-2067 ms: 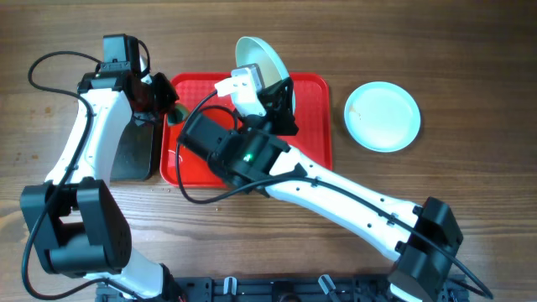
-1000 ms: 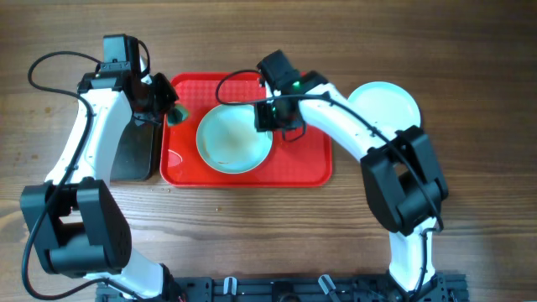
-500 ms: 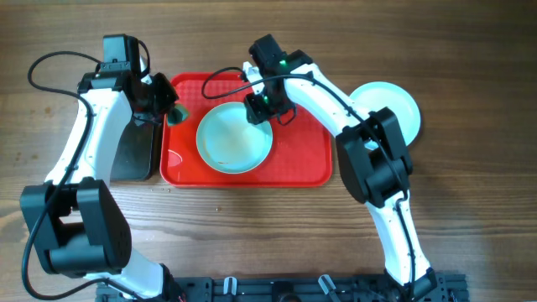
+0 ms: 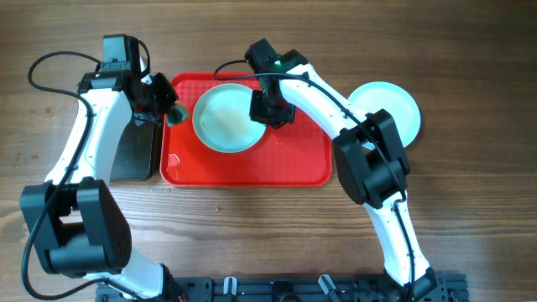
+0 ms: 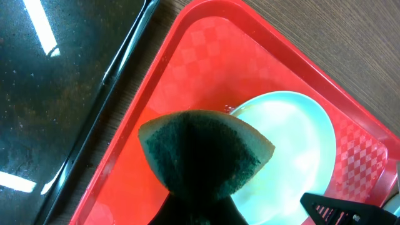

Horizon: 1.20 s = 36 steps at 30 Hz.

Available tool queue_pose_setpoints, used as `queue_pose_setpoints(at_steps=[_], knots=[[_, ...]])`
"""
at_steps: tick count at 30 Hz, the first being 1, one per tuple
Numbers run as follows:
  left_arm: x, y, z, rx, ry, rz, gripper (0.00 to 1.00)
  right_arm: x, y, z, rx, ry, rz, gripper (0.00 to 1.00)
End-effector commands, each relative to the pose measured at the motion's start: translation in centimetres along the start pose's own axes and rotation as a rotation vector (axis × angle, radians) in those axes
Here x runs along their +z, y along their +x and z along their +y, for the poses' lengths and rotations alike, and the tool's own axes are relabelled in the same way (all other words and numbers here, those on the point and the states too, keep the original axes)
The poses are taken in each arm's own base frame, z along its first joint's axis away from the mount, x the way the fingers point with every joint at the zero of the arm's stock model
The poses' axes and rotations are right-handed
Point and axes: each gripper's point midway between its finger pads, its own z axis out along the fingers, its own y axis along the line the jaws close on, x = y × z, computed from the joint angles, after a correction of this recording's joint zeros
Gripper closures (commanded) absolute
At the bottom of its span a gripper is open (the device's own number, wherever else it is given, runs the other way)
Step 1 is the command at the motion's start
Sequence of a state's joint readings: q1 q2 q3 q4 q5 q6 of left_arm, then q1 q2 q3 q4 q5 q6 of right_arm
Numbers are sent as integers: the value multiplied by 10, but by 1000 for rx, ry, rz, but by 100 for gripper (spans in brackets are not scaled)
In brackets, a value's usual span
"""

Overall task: Clean dirty plates on tray and stack at the side
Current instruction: 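Lower the sponge with the left gripper and scrub the plate again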

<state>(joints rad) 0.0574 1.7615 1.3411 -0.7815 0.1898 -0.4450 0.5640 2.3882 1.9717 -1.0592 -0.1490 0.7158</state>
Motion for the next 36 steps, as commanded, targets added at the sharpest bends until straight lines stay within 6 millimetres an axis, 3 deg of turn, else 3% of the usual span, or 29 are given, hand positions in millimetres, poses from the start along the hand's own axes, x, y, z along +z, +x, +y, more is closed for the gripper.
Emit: queue_pose_setpoints(at_steps=[1,4,6,12,14,17,21,26,32,36], knots=[[-7,-7,-2,21,4,-27,96,17,-1,-20,132,80,9,93],[-5,-3,-7,34,7,-22,96,17,-11,-12,41,35,-17,53],[-2,2,-12,52,12,-16,96,17,-17,-9,4,19,-38,49],[27,20,-33,125,41,-7,96,19,-23,-4,-68,2,-61,71],[47,33,-33,140,20,43,96,22,-17,-6,-71,1,-38,80],[61,43,-30,145,-1,86,96,23,-16,-6,-71,0,-31,95],[83,47,-26,151,-15,109,96,23,-16,-6,-71,-1,-33,96],[109,35,-32,190,18,62,96,25,-16,-6,-72,-5,-33,96],[148,35,-43,373,47,25,96,26,-16,-5,-73,-8,-35,96],[174,29,-24,392,-92,-41,96,26,-16,-5,-73,-8,-35,96]])
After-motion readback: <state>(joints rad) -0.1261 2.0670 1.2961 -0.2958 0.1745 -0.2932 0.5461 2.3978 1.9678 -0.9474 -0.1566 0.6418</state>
